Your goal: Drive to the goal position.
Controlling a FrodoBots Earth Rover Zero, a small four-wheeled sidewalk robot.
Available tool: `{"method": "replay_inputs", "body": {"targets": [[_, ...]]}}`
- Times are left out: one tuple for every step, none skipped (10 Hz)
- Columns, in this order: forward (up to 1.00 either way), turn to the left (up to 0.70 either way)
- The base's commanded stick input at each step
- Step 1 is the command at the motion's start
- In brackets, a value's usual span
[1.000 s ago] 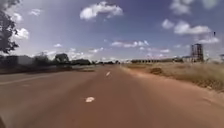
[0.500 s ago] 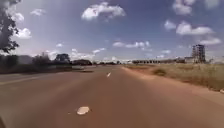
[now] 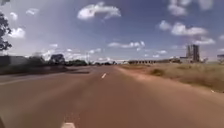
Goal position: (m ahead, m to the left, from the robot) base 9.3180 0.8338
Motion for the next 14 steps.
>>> {"method": "replay_inputs", "body": {"targets": [[0.85,0.02],[0.85,-0.09],[0.85,-0.22],[0.85,-0.32],[0.85,-0.29],[0.85,-0.11],[0.85,0.02],[0.85,0.02],[0.85,0.02],[0.85,0.02],[0.85,0.02],[0.85,0.02],[0.85,0.02],[0.85,0.02]]}}
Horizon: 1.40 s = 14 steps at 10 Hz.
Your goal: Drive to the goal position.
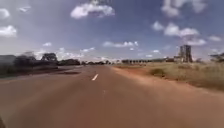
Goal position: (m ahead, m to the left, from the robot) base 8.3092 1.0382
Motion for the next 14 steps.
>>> {"method": "replay_inputs", "body": {"targets": [[0.85,-0.08],[0.85,-0.20],[0.85,-0.31],[0.85,-0.13],[0.85,0.02],[0.85,0.02],[0.85,0.02],[0.85,0.02],[0.85,0.02],[0.85,0.02],[0.85,0.02],[0.85,0.02],[0.85,0.02],[0.85,0.02]]}}
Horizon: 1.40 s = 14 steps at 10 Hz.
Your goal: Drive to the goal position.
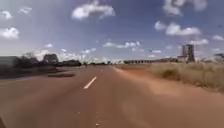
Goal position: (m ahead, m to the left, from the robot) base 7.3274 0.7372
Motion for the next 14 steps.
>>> {"method": "replay_inputs", "body": {"targets": [[0.85,0.02],[0.85,0.02],[0.85,0.02],[0.85,0.02],[0.85,0.02],[0.85,0.02],[0.85,0.02],[0.85,0.02],[0.85,0.02],[0.85,0.02],[0.85,0.02],[0.85,0.02],[0.85,0.02],[0.85,0.02]]}}
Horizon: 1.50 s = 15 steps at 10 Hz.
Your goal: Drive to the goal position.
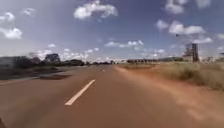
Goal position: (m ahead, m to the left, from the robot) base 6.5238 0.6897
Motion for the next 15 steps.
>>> {"method": "replay_inputs", "body": {"targets": [[0.85,0.02],[0.85,0.02],[0.85,0.02],[0.85,0.02],[0.85,0.02],[0.85,0.02],[0.85,0.02],[0.85,0.02],[0.85,0.02],[0.85,0.02],[0.85,0.02],[0.85,0.02],[0.85,0.02],[0.85,0.02],[0.85,0.02]]}}
